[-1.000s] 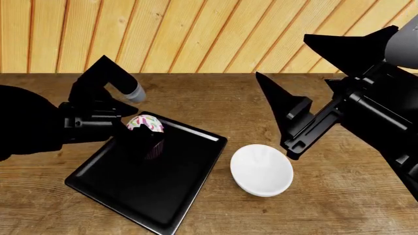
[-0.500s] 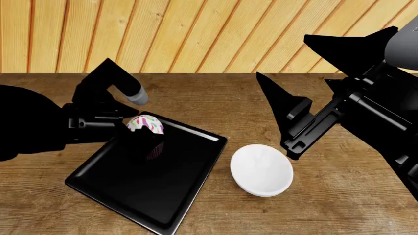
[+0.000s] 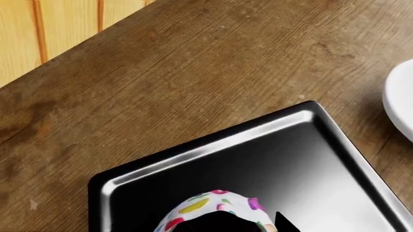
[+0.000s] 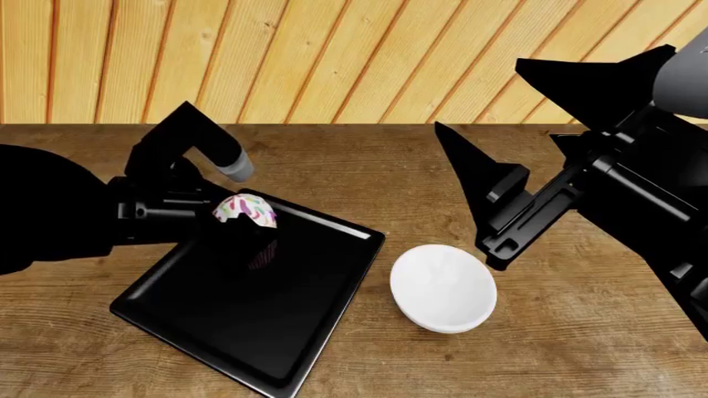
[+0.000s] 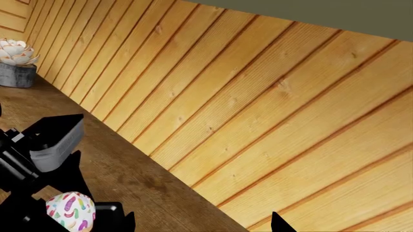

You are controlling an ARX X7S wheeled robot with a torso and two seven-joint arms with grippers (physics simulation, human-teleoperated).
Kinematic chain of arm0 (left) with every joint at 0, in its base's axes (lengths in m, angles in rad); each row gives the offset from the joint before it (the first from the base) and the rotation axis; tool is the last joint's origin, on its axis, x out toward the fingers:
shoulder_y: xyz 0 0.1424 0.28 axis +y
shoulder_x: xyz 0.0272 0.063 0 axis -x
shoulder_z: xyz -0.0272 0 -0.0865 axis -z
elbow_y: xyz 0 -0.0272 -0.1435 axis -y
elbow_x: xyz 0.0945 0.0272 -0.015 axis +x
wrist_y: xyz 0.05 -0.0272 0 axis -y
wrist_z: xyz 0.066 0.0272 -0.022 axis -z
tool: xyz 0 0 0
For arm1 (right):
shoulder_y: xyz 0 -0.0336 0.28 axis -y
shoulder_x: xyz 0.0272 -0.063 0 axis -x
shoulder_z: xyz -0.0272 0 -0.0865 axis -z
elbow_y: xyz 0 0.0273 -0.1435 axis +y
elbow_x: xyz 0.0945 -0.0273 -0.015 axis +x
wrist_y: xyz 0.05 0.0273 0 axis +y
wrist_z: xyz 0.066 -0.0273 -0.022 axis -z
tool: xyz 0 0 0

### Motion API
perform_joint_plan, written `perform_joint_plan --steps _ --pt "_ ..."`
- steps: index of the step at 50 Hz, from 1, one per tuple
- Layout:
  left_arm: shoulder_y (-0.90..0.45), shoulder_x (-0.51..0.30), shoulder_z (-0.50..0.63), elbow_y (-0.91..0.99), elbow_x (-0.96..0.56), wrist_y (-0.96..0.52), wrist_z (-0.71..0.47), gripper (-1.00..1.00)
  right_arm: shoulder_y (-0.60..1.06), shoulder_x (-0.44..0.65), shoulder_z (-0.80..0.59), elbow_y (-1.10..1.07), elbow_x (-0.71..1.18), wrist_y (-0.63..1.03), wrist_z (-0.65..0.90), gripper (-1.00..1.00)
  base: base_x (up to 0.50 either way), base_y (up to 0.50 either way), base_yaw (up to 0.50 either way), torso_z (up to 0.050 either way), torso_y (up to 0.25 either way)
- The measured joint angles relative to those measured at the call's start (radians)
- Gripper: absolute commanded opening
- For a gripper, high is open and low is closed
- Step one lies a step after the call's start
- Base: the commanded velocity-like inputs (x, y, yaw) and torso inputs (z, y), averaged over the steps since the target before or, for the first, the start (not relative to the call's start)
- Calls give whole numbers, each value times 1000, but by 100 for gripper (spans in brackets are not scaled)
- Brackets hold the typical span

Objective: Move the fresh-baked cupcake off the tray onto the counter, and place the bowl used for mixing into the sink.

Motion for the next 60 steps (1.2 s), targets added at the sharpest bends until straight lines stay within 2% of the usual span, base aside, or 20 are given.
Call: perform_joint_plan --steps 39,60 --pt "-80 -18 5 27 -17 -12 5 -100 7 8 -9 3 9 -13 7 100 0 0 0 0 0" --pt "-170 -84 -12 50 -39 -69 -11 -100 17 11 -15 3 24 -17 9 100 0 0 0 0 0"
